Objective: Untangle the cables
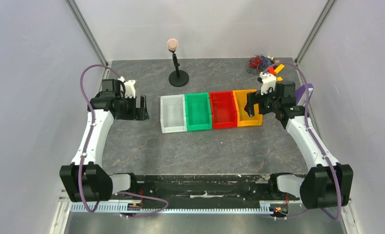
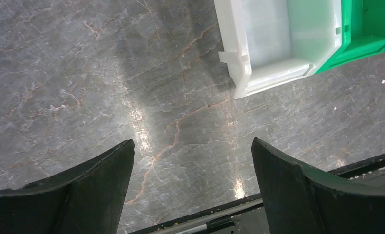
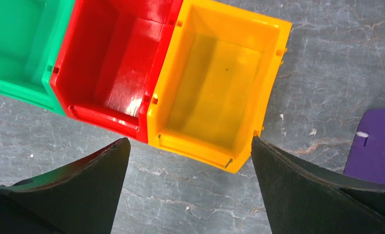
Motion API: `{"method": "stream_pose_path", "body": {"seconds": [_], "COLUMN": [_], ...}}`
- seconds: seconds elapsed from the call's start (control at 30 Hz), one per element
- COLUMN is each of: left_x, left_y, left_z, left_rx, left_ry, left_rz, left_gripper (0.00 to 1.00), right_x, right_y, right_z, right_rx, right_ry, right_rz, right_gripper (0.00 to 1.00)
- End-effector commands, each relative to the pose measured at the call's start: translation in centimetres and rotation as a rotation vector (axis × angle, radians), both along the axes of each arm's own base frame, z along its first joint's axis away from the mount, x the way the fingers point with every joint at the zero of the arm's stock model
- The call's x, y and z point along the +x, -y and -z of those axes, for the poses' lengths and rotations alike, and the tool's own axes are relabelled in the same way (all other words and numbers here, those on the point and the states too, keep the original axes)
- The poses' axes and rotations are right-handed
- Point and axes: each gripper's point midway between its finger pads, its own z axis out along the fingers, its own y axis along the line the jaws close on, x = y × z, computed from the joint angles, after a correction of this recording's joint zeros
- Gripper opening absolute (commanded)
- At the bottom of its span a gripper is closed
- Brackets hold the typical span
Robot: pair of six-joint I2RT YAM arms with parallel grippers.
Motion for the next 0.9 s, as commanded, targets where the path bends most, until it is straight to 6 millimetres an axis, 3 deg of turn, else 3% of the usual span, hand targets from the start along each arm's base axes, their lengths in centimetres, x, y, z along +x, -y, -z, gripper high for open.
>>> {"method": "stream_pose_path", "body": {"seconds": [0.0, 0.1, 0.27, 0.4, 0.6, 0.77, 0.87], "left_x": [2.1, 3.4, 5.2, 6.1, 6.8, 6.8, 6.7], "left_y": [-0.9, -0.9, -1.3, -0.6, 0.0, 0.0, -0.3], "left_z": [-2.7, -5.6, -10.4, -11.8, -11.3, -10.2, -9.3], "left_rx": [0.049, 0.054, 0.09, 0.061, -0.008, -0.006, 0.018], "left_ry": [0.141, 0.28, 0.525, 0.57, 0.526, 0.496, 0.476], "left_rz": [-0.03, -0.031, -0.014, 0.006, -0.03, -0.024, -0.015], "left_gripper": [0.96, 0.96, 0.96, 0.96, 0.96, 0.96, 0.96], "right_x": [3.7, 7.1, 14.6, 20.5, 27.1, 30.1, 31.5], "right_y": [0.0, 0.3, 1.3, 3.5, 6.1, 6.5, 7.0], "right_z": [-3.6, -6.1, -10.0, -9.9, -6.6, -0.8, 1.4], "right_rx": [-0.005, -0.022, -0.069, -0.153, -0.288, -0.337, -0.353], "right_ry": [0.079, 0.134, 0.239, 0.264, 0.276, 0.244, 0.257], "right_rz": [0.01, 0.027, 0.095, 0.213, 0.324, 0.331, 0.353], "right_gripper": [0.98, 0.98, 0.98, 0.98, 0.98, 0.98, 0.98]}}
